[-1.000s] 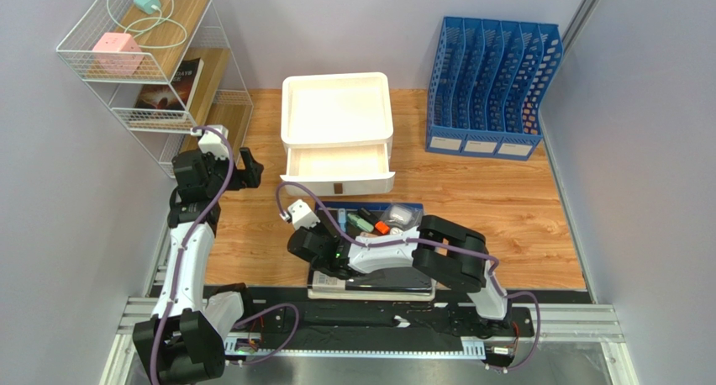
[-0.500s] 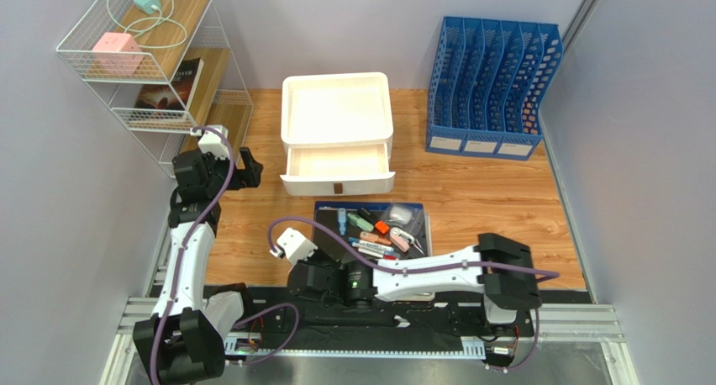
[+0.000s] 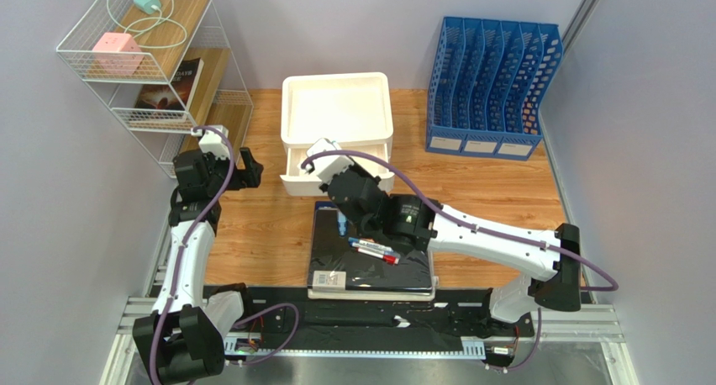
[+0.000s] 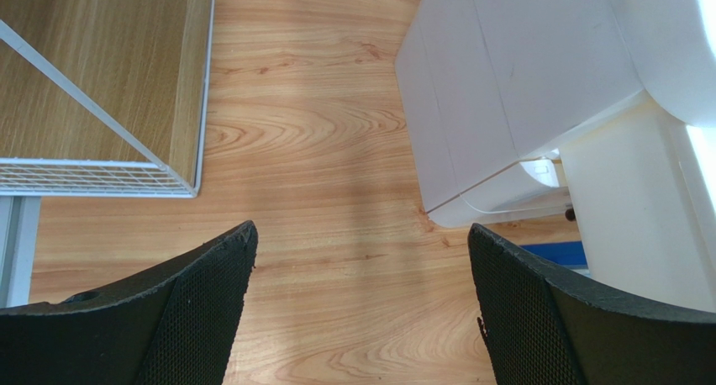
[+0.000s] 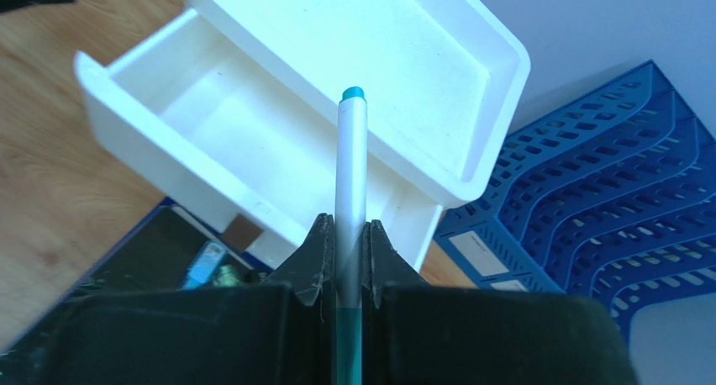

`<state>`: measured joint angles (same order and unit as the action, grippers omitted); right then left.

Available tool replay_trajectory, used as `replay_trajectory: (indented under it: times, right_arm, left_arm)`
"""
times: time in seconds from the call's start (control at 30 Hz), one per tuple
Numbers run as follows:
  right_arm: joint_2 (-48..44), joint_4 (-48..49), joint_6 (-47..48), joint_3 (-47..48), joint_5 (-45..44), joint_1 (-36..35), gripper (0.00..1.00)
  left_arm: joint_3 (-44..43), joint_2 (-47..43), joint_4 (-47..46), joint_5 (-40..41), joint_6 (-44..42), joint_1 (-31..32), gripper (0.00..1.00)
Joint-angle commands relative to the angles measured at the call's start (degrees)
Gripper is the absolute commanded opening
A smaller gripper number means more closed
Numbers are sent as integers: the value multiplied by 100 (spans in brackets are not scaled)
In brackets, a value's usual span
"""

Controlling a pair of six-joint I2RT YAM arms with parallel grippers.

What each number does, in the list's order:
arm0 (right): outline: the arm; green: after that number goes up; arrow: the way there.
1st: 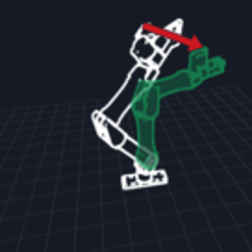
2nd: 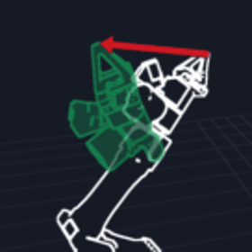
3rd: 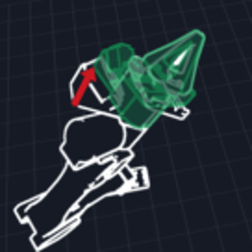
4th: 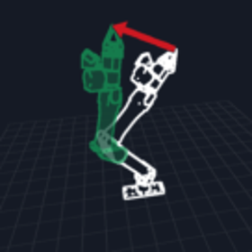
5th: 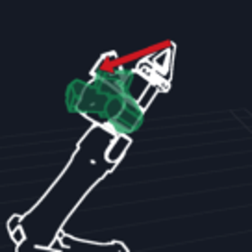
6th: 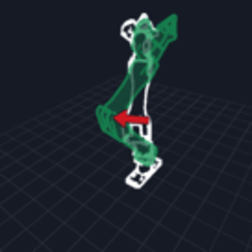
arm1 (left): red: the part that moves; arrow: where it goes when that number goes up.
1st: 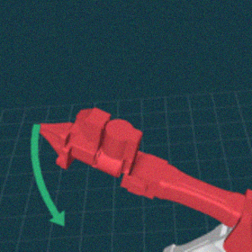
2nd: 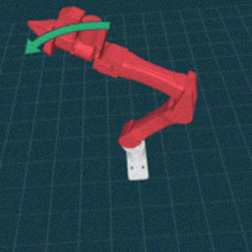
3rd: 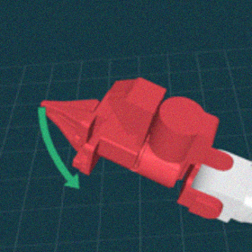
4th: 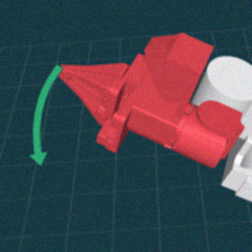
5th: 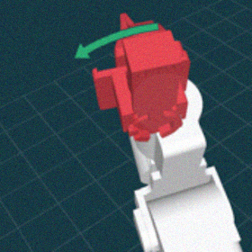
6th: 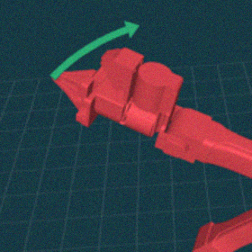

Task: Organize the desk
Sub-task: Place the stationery in the drawer.

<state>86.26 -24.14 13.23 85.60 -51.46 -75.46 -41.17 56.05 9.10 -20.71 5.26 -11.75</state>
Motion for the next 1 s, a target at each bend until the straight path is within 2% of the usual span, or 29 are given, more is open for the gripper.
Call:
replay_trajectory:
  times: [0.0, 0.17, 0.23, 0.37, 0.5, 0.73, 0.97]
  right_arm:
    - [-65, 224, 988, 71, 821, 602, 0]
    - [75, -186, 840, 342, 1856, 892, 0]
    - [268, -572, 392, 728, 2043, 954, 0]
    - [751, -1224, -409, 1274, 2973, 1130, 0]
    - [866, -1260, -612, 1205, 3239, 1156, 0]
    - [972, -1418, -875, 1257, 4117, 1832, 0]
    - [1094, -1286, -884, 1310, 4197, 2088, 1]
  left_arm:
    - [-32, -42, -154, -74, 55, -56, 99]
    - [-32, 2, -207, -47, 63, -64, 99]
    - [-49, 55, -216, -47, 72, -73, 100]
    - [-49, 64, -225, -21, 81, -64, 99]
    - [-32, 29, -225, -12, 89, -82, 100]
    - [-32, 2, -216, -3, 90, -82, 99]
    - [-23, -15, -242, -3, 90, -82, 99]
